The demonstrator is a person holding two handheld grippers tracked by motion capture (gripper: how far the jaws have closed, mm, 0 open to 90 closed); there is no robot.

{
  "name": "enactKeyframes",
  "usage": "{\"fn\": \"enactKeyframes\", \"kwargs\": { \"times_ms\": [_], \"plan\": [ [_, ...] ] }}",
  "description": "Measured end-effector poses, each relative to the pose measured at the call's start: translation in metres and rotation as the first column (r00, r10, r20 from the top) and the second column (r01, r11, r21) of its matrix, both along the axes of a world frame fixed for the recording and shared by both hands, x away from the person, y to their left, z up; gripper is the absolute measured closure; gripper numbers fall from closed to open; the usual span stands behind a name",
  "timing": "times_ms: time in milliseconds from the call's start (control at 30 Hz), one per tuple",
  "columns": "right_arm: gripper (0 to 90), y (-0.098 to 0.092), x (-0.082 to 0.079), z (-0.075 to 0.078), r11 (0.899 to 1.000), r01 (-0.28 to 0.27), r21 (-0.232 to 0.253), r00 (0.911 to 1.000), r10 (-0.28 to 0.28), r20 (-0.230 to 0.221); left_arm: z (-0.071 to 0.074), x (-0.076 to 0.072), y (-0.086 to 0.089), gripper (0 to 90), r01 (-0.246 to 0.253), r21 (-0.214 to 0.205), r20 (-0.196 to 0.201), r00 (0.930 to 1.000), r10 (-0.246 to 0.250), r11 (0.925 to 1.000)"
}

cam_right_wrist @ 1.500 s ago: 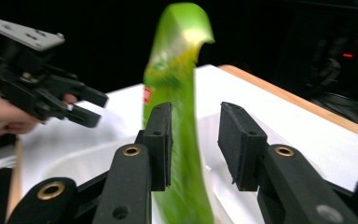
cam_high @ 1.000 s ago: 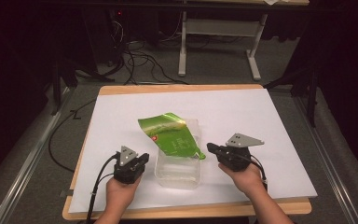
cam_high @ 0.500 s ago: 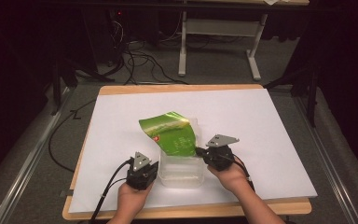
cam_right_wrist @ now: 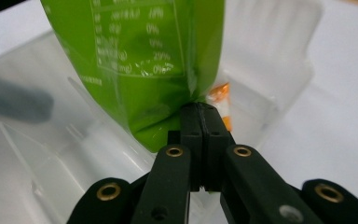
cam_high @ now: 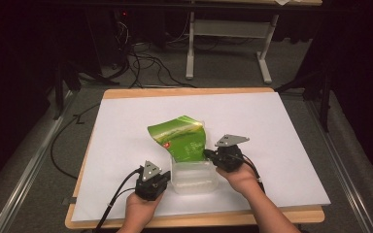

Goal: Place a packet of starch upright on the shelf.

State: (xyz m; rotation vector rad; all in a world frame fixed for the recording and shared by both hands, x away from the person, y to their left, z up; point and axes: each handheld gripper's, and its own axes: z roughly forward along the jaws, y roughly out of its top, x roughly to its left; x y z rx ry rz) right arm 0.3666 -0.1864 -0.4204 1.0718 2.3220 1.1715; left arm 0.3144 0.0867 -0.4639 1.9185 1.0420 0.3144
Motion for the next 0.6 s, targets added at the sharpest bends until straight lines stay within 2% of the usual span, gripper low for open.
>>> {"fn": "enactKeyframes", "kwargs": {
  "times_ms": [67, 167, 233, 300, 333, 367, 433, 500, 600],
  "plan": [
    [88.2, -0.007, -0.006, 0.009, 0.999, 0.015, 0.031, 0.9994, -0.016, 0.032, 0.000, -0.001, 0.000, 90.0, 0.002, 0.000, 0.009, 1.0000, -0.002, 1.0000],
    [85.6, -0.016, -0.013, 0.024, 0.994, 0.021, 0.105, 0.9955, -0.030, 0.090, 0.000, -0.003, 0.000, 90.0, 0.005, 0.012, 0.022, 0.9998, -0.005, 0.9999],
    [76.8, -0.019, -0.016, 0.033, 0.987, 0.009, 0.163, 0.9926, -0.029, 0.118, -0.001, -0.004, 0.000, 90.0, 0.007, 0.017, 0.026, 0.9996, -0.007, 0.9998],
    [65.8, -0.020, -0.017, 0.039, 0.974, -0.023, 0.226, 0.9914, -0.007, 0.131, -0.001, -0.004, -0.001, 90.0, 0.007, 0.019, 0.031, 0.9995, -0.008, 0.9998],
    [59.1, -0.019, -0.017, 0.040, 0.970, -0.028, 0.243, 0.9899, -0.007, 0.142, -0.001, -0.004, -0.001, 90.0, 0.006, 0.017, 0.033, 0.9994, -0.006, 0.9998],
    [54.0, -0.018, -0.016, 0.041, 0.966, -0.026, 0.257, 0.9895, -0.012, 0.144, -0.001, -0.004, -0.001, 90.0, 0.006, 0.017, 0.032, 0.9995, -0.006, 0.9998],
    [46.4, -0.013, -0.010, 0.041, 0.965, -0.014, 0.261, 0.9896, -0.024, 0.141, -0.002, -0.005, 0.000, 90.0, 0.006, 0.017, 0.032, 0.9995, -0.006, 0.9998],
    [44.1, -0.009, -0.002, 0.039, 0.962, -0.010, 0.274, 0.9908, -0.027, 0.132, -0.002, -0.005, 0.000, 90.0, 0.009, 0.020, 0.034, 0.9994, -0.009, 0.9998],
    [42.4, 0.000, 0.010, 0.034, 0.963, -0.025, 0.267, 0.9940, -0.004, 0.110, -0.002, -0.005, 0.000, 90.0, 0.007, 0.020, 0.033, 0.9994, -0.008, 0.9998]
  ]
}}
